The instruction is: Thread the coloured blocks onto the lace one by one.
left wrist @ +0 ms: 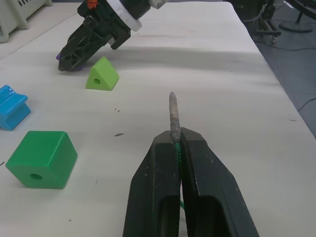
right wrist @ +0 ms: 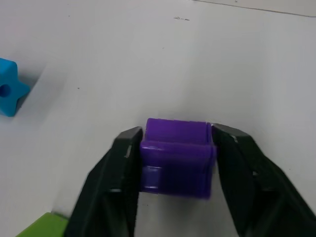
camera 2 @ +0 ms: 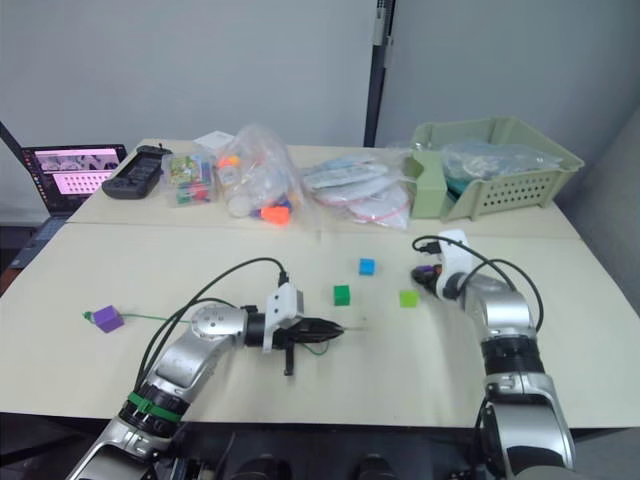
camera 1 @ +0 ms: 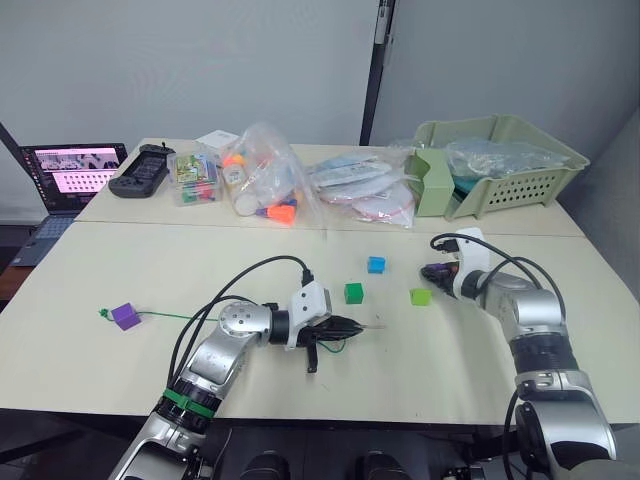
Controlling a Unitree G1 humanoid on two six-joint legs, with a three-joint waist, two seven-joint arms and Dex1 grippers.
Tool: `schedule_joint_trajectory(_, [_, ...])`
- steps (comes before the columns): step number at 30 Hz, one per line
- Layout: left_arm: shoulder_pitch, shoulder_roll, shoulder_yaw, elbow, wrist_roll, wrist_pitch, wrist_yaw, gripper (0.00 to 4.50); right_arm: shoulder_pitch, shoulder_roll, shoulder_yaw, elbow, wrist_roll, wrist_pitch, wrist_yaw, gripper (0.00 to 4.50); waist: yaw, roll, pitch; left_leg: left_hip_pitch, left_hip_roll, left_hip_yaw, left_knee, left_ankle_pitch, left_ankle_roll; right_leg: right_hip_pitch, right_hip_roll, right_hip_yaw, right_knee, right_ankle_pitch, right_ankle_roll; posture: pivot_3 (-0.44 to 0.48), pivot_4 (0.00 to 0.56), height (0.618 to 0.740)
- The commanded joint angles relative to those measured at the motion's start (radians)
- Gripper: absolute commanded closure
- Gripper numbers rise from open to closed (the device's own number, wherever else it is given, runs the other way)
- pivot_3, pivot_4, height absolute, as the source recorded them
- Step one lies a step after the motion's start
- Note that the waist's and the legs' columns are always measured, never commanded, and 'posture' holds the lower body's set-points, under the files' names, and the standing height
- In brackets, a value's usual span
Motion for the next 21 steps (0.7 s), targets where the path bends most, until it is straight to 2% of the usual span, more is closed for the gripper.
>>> schedule_joint_trajectory(1, [-0.005,-0.004,0.002,-0.031,-0.017,-0.005,0.0,4.5,0.004,-0.013,-0.047,-0.072,0.014,-0.004,-0.017,3.31,0.001,0.0,0.0,0.0,0.0,0.0,0.0,0.0,0.0,0.0,0.0,0.0,0.0,0.0,0.0,0.0,0.15,0.734])
schedule_joint_trajectory(4, [-0.009,-0.008,-0.004,-0.023,-0.018,-0.007,-0.008,4.5,0.038,-0.032,-0.079,-0.16,0.034,0.025,-0.025,3.31,0.003,0.0,0.0,0.0,0.0,-0.001,0.0,0.0,0.0,0.0,-0.001,0.0,0.0,0.0,0.0,0.0,0.15,0.734])
schedule_joint_trajectory(10, [-0.025,-0.029,-0.021,0.008,-0.021,-0.019,-0.038,4.5,0.174,-0.043,-0.189,-0.518,0.122,0.189,-0.056,3.31,0.003,0.001,0.0,-0.001,0.0,-0.003,0.0,0.0,0.0,0.0,-0.001,0.0,0.0,0.0,0.0,0.0,0.15,0.734])
schedule_joint_trajectory(13, [-0.054,-0.051,-0.032,0.059,-0.019,-0.042,-0.067,4.5,0.301,0.019,-0.235,-0.823,0.204,0.339,-0.108,3.31,0.004,0.001,0.0,-0.001,0.0,-0.005,-0.001,0.0,0.0,0.0,0.0,-0.001,0.0,0.0,0.0,0.0,0.15,0.734])
schedule_joint_trajectory(16, [-0.077,-0.07,-0.039,0.105,-0.016,-0.065,-0.089,4.5,0.391,0.083,-0.254,-1.004,0.227,0.419,-0.177,3.31,0.001,0.001,0.0,-0.001,0.0,-0.005,-0.001,0.0,0.0,0.0,0.001,-0.001,0.0,0.0,0.0,0.0,0.15,0.734])
schedule_joint_trajectory(19, [-0.111,-0.097,-0.046,0.168,-0.019,-0.09,-0.122,4.5,0.568,0.21,-0.198,-1.224,0.204,0.441,-0.291,3.31,0.005,0.001,0.0,-0.001,0.0,-0.005,0.0,0.0,0.0,0.0,0.001,0.0,0.0,0.0,0.0,0.0,0.15,0.734])
schedule_joint_trajectory(21, [-0.125,-0.106,-0.044,0.194,-0.018,-0.1,-0.135,4.5,0.654,0.257,-0.166,-1.289,0.188,0.434,-0.33,3.31,0.003,0.002,-0.001,-0.001,0.0,-0.006,0.0,0.0,0.0,0.0,0.001,-0.001,0.0,0.0,0.001,0.0,0.15,0.734])
